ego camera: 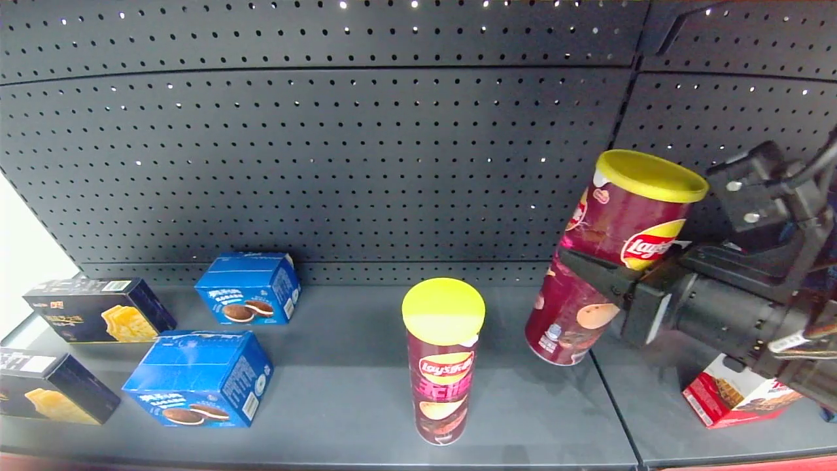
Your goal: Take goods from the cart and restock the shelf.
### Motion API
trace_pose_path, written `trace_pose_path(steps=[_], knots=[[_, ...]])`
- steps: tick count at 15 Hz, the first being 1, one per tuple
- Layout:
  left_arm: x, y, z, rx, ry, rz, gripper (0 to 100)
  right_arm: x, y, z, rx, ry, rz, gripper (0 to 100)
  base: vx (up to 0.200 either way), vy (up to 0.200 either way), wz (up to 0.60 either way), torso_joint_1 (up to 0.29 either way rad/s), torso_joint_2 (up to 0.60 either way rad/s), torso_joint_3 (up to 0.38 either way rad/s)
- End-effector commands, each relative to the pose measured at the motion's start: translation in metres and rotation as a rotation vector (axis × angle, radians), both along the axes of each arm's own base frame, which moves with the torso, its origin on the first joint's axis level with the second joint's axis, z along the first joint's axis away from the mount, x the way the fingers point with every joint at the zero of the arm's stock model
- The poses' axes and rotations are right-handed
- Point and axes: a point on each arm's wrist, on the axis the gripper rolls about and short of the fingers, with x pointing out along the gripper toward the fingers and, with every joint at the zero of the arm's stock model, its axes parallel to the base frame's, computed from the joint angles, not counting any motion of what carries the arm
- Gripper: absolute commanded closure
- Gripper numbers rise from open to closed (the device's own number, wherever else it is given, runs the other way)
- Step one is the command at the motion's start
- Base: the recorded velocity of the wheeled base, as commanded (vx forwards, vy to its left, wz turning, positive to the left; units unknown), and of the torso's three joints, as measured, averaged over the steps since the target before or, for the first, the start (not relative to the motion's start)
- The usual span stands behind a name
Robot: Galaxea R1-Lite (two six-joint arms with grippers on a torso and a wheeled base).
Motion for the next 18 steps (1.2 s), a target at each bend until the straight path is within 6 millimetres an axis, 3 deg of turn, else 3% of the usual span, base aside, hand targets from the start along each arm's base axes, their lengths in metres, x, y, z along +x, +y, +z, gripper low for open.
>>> trace_pose_path(steps=[1, 6, 9, 18], knots=[[0.000, 0.000, 0.000, 0.001, 0.001, 0.000, 0, 0.024, 0.021, -0.016, -0.043, 0.048, -0.001, 100, 0.000, 0.000, 0.00, 0.000, 0.00, 0.000], [0.000, 0.000, 0.000, 0.002, 0.002, -0.002, 0, 0.054, 0.039, -0.012, -0.036, 0.040, -0.031, 100, 0.000, 0.000, 0.00, 0.000, 0.00, 0.000], [0.000, 0.000, 0.000, 0.002, 0.002, -0.002, 0, 0.060, 0.045, -0.014, -0.039, 0.043, -0.035, 100, 0.000, 0.000, 0.00, 0.000, 0.00, 0.000], [0.000, 0.000, 0.000, 0.006, 0.001, -0.004, 0, 0.117, 0.076, -0.029, -0.040, 0.048, -0.100, 100, 0.000, 0.000, 0.00, 0.000, 0.00, 0.000]])
